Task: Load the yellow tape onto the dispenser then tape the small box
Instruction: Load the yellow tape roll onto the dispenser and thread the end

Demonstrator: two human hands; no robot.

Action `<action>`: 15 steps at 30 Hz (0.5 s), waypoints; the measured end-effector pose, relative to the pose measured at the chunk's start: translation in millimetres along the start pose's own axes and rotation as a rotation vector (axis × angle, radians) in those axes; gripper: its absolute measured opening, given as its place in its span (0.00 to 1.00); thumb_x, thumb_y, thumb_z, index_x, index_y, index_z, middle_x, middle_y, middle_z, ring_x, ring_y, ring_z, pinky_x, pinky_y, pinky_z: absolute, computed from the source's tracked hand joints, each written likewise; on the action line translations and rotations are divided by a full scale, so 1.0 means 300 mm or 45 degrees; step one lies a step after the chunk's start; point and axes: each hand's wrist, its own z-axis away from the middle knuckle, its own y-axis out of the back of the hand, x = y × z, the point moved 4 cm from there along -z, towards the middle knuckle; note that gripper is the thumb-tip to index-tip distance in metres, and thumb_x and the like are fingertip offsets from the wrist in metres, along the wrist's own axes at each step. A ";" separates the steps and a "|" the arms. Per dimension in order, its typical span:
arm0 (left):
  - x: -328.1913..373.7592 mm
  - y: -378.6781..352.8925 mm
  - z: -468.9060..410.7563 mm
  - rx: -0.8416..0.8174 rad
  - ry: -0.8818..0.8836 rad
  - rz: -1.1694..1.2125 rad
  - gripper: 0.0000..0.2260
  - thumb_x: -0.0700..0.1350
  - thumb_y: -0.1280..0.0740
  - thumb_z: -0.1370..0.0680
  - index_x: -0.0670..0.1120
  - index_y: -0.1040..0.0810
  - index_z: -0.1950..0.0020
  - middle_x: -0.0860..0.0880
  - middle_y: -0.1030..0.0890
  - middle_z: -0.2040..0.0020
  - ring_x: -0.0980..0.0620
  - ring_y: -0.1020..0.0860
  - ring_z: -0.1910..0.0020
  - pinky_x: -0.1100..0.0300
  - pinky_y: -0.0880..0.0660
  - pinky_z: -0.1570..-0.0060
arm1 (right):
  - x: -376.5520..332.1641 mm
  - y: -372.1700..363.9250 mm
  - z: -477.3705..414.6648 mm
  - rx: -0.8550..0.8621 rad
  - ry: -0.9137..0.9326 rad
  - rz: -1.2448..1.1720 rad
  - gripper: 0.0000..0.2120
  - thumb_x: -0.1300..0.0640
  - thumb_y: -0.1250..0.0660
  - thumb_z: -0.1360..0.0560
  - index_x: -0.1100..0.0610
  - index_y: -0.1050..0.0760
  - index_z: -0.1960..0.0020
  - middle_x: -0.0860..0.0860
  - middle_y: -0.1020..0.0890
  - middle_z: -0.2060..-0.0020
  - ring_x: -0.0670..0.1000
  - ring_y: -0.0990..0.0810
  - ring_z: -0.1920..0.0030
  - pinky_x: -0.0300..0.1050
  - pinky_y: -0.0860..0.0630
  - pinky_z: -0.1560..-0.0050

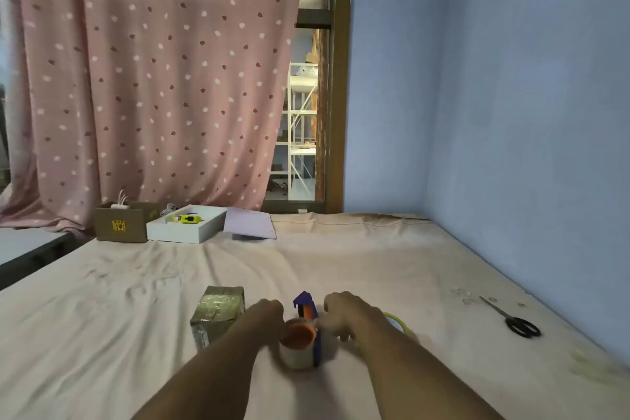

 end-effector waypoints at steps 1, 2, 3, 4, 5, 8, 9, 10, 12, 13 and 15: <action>0.001 -0.013 0.002 -0.042 -0.031 -0.018 0.20 0.57 0.37 0.19 0.41 0.22 0.40 0.42 0.19 0.39 0.43 0.20 0.41 0.56 0.29 0.53 | -0.001 -0.022 -0.004 -0.030 0.005 -0.064 0.12 0.48 0.33 0.27 0.55 0.24 0.49 0.57 0.15 0.50 0.59 0.15 0.49 0.47 0.23 0.56; 0.001 -0.019 0.009 -0.054 -0.027 0.016 0.19 0.57 0.38 0.18 0.42 0.22 0.42 0.42 0.19 0.41 0.43 0.20 0.43 0.56 0.29 0.53 | -0.002 -0.041 -0.009 -0.041 -0.006 -0.119 0.11 0.49 0.33 0.28 0.55 0.24 0.52 0.57 0.15 0.53 0.59 0.14 0.52 0.48 0.21 0.57; -0.003 -0.032 0.004 -0.050 -0.030 0.051 0.19 0.59 0.37 0.19 0.43 0.23 0.47 0.43 0.19 0.44 0.44 0.20 0.47 0.57 0.30 0.54 | -0.003 -0.058 -0.014 -0.063 0.002 -0.147 0.10 0.49 0.33 0.29 0.54 0.25 0.53 0.57 0.15 0.54 0.59 0.14 0.56 0.48 0.20 0.58; -0.003 -0.021 0.014 -0.024 0.005 0.112 0.21 0.63 0.37 0.20 0.45 0.26 0.54 0.45 0.21 0.50 0.46 0.22 0.52 0.57 0.31 0.56 | -0.006 -0.061 -0.005 -0.069 -0.004 -0.167 0.10 0.48 0.33 0.29 0.54 0.25 0.54 0.56 0.15 0.56 0.58 0.15 0.59 0.48 0.20 0.59; -0.005 -0.019 0.011 -0.002 0.030 0.164 0.24 0.67 0.35 0.23 0.45 0.30 0.58 0.47 0.23 0.54 0.47 0.24 0.56 0.57 0.31 0.57 | -0.009 -0.068 -0.007 -0.065 0.003 -0.191 0.10 0.47 0.34 0.29 0.53 0.26 0.54 0.55 0.16 0.57 0.57 0.17 0.61 0.48 0.20 0.58; 0.006 0.022 0.017 0.063 0.079 0.227 0.26 0.68 0.31 0.27 0.47 0.33 0.63 0.50 0.28 0.63 0.47 0.23 0.59 0.56 0.27 0.59 | -0.024 -0.048 0.002 0.007 0.046 -0.250 0.13 0.47 0.34 0.27 0.52 0.27 0.45 0.56 0.18 0.49 0.58 0.16 0.56 0.52 0.18 0.50; 0.011 0.038 0.016 0.101 0.081 0.227 0.26 0.68 0.30 0.27 0.47 0.33 0.64 0.50 0.28 0.63 0.46 0.23 0.59 0.55 0.27 0.59 | -0.026 -0.043 -0.004 0.032 0.060 -0.278 0.14 0.47 0.35 0.26 0.49 0.27 0.42 0.56 0.19 0.46 0.58 0.16 0.52 0.52 0.18 0.48; 0.016 0.057 0.015 0.147 0.086 0.239 0.26 0.68 0.30 0.28 0.48 0.34 0.65 0.49 0.27 0.62 0.45 0.22 0.57 0.56 0.29 0.60 | -0.030 -0.034 -0.004 0.050 0.075 -0.290 0.15 0.45 0.35 0.26 0.47 0.28 0.41 0.56 0.19 0.44 0.58 0.16 0.50 0.53 0.18 0.47; 0.020 0.096 0.005 0.241 0.100 0.299 0.27 0.68 0.30 0.28 0.47 0.34 0.66 0.47 0.25 0.60 0.42 0.19 0.54 0.55 0.30 0.61 | -0.051 -0.016 -0.003 0.076 0.144 -0.241 0.23 0.39 0.33 0.28 0.47 0.27 0.37 0.55 0.20 0.43 0.58 0.18 0.47 0.52 0.20 0.45; 0.020 0.113 -0.001 0.278 0.107 0.325 0.26 0.68 0.31 0.28 0.47 0.33 0.67 0.46 0.24 0.60 0.41 0.19 0.54 0.55 0.31 0.62 | -0.062 -0.007 -0.005 0.081 0.172 -0.217 0.26 0.37 0.32 0.30 0.47 0.27 0.35 0.54 0.19 0.43 0.57 0.19 0.46 0.53 0.21 0.43; 0.021 0.152 -0.001 0.327 0.119 0.350 0.25 0.67 0.31 0.28 0.47 0.31 0.67 0.46 0.23 0.61 0.42 0.21 0.57 0.55 0.32 0.62 | -0.079 0.018 0.000 0.108 0.193 -0.239 0.31 0.34 0.30 0.34 0.46 0.27 0.35 0.52 0.19 0.43 0.56 0.20 0.45 0.54 0.22 0.42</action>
